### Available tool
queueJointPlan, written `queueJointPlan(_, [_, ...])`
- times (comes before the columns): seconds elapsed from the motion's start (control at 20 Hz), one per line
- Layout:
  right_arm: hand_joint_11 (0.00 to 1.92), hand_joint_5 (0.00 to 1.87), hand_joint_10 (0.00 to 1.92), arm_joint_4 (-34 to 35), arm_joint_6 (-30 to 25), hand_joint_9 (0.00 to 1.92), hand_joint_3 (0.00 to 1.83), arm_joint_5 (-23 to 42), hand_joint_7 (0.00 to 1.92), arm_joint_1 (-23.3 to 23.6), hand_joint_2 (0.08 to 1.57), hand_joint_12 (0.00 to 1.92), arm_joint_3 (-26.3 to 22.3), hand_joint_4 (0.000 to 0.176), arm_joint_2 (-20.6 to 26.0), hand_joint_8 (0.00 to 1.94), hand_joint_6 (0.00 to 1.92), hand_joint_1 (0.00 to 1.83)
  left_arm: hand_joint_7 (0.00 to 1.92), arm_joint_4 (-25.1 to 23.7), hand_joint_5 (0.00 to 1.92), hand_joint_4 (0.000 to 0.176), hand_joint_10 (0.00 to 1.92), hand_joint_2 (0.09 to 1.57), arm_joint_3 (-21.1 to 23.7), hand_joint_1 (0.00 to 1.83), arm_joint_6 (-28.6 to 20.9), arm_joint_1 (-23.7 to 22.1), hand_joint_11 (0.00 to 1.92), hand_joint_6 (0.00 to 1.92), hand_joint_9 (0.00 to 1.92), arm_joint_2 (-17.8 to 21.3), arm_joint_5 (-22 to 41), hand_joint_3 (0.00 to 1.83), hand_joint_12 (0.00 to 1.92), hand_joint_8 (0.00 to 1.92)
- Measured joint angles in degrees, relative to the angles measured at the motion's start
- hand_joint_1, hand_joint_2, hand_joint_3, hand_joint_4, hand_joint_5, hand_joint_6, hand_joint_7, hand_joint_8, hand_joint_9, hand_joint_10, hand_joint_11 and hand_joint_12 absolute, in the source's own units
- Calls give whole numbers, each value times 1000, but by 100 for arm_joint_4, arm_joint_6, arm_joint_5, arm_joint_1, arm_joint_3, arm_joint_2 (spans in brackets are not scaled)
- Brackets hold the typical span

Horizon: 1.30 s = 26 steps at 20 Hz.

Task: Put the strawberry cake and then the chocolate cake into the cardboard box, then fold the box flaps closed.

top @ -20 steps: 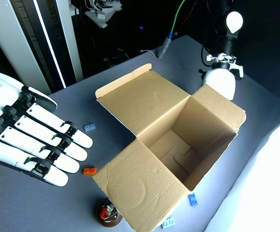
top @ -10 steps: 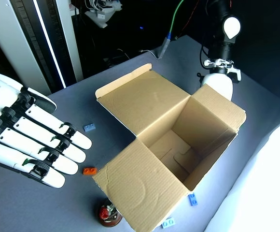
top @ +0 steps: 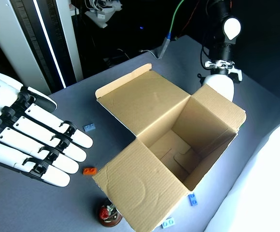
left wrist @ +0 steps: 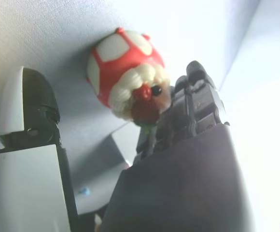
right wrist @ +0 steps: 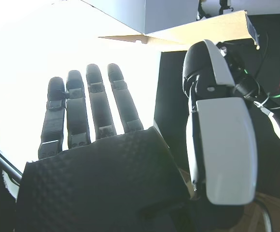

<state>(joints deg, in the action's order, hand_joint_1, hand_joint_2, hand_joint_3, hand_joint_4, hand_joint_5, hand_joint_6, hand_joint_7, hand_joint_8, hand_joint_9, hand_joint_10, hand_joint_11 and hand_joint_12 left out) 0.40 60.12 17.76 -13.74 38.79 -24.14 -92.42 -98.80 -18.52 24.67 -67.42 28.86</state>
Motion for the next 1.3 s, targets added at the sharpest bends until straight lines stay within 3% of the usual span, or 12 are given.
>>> queueJointPlan(0.1, [0,146,3,2,0,123,1,-2,135,0,1159,293,0,0,0,2,2,293,591,2,552,49,197,977,0,1281,0,-26,181,32,657,-39,28,3,1381,22])
queueJointPlan(0.25, [0,144,3,2,0,110,2,-2,141,4,1163,155,0,0,2,1,2,260,751,-2,666,32,928,1046,0,1308,-39,-20,304,115,528,-94,79,14,1523,132])
queueJointPlan(0.35, [0,144,2,2,0,104,2,2,150,4,1169,75,-9,0,0,2,2,253,482,37,461,42,1202,1071,0,1322,-42,-22,303,672,417,-96,76,12,1608,809])
queueJointPlan(0.45, [0,144,3,2,0,107,2,0,150,4,1172,101,-13,0,2,0,1,251,397,39,337,35,1385,1091,0,1318,-37,-7,341,1086,392,-96,79,15,1636,1145])
queueJointPlan(0.55, [0,129,2,2,0,108,2,-2,145,4,1176,95,-37,0,2,1,2,232,379,-39,333,6,1482,1107,0,1325,-20,76,379,1180,379,-101,52,18,1682,1283])
queueJointPlan(0.6, [0,124,1,0,0,106,1,-4,142,4,1175,88,-37,0,2,1,1,232,611,-52,372,0,1523,1219,0,1309,-17,92,423,1171,409,-101,59,20,1714,1452])
queueJointPlan(0.7, [0,138,4,2,0,115,0,0,153,4,1169,121,-37,0,2,3,6,252,567,-24,416,0,1634,1258,0,1443,-20,92,453,1169,637,-101,57,10,1737,1555])
queueJointPlan(0.85, [0,144,3,2,0,105,0,-7,152,4,1166,150,-37,0,2,1,3,256,625,-24,450,0,1656,1274,0,1325,-22,92,408,1095,457,-101,66,2,1793,1549])
queueJointPlan(0.9, [0,157,7,2,0,115,0,-4,157,4,1164,145,-37,0,2,3,8,260,588,-26,471,0,1663,1269,0,1422,-24,92,416,1101,590,-101,79,2,1783,1546])
queueJointPlan(1.1, [0,149,8,2,0,124,1,-4,161,2,1164,223,-37,0,2,2,2,292,547,-118,399,0,1684,1286,-118,1442,-120,-13,381,1230,594,-103,210,2,1771,1610])
queueJointPlan(1.15, [0,156,11,0,0,136,0,-4,172,2,1162,247,-37,0,2,3,4,298,617,-118,400,0,1660,1282,-149,1322,-199,-68,380,1267,446,-101,249,0,1758,1568])
queueJointPlan(1.3, [0,174,11,0,0,143,4,-2,176,2,1176,277,-37,0,2,2,9,269,595,-109,554,0,1710,1343,-232,1098,-251,-293,372,1505,419,-94,345,4,1834,1723])
